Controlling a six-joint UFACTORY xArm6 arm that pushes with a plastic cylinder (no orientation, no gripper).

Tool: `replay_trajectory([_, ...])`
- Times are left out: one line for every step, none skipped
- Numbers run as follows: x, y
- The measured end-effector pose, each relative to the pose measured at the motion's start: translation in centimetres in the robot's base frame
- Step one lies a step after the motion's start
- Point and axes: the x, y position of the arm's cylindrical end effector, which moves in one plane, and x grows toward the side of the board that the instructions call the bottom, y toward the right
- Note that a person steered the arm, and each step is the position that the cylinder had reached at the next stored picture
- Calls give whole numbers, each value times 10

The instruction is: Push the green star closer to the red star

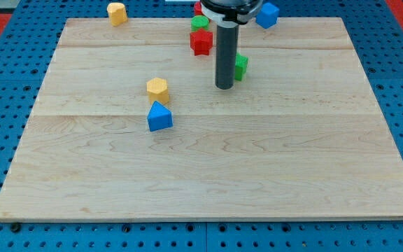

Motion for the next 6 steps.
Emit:
replay_trajectory([-22, 17])
replay_trajectory([-45, 28])
replay_trajectory([-38, 51])
replay_trajectory([-66, 86])
replay_trajectory([-97, 83])
replay_trajectory([-77, 35])
